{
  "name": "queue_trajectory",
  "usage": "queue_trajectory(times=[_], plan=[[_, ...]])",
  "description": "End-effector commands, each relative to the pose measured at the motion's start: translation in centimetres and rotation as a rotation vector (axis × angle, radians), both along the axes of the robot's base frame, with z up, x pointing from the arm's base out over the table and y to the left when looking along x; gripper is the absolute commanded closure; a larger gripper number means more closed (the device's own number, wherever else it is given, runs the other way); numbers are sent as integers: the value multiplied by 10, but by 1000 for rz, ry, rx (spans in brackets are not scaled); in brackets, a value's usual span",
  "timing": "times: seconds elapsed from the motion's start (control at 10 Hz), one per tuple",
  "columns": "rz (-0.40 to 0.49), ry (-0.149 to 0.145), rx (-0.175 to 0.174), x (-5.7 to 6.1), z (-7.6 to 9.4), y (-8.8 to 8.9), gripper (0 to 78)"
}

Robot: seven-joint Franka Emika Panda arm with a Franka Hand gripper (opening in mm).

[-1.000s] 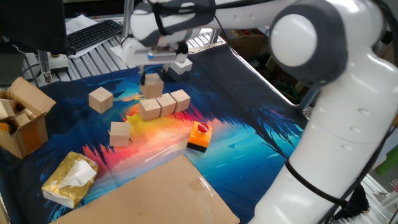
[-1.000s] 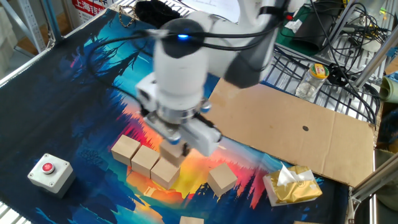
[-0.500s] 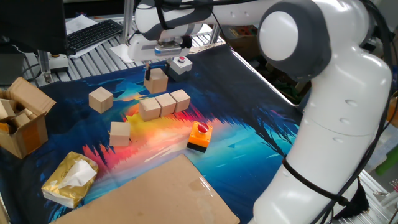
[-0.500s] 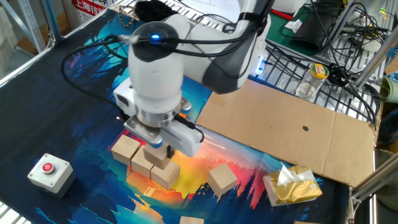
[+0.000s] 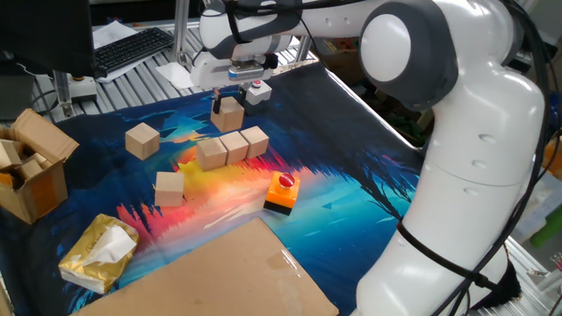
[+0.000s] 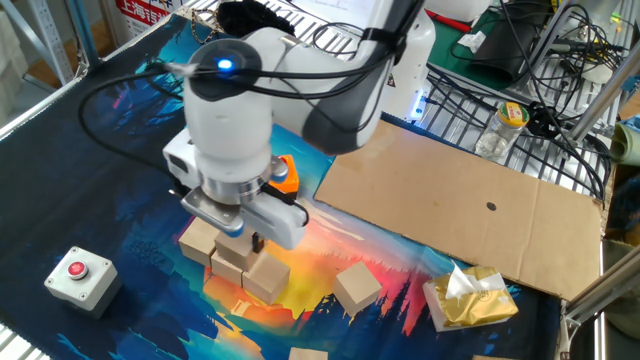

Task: Stack the blocks into a pyramid shape

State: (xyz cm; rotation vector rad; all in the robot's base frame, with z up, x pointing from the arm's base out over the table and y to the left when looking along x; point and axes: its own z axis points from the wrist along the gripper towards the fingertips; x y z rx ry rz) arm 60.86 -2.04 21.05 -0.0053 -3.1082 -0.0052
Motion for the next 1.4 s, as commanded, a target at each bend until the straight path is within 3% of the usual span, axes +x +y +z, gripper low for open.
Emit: queue_trajectory(times=[0.1, 0.4, 1.4], plan=[[8, -2, 0, 3, -2, -9, 763], [22, -1, 6, 4, -10, -29, 763], [42, 6, 2, 4, -10, -29, 763]])
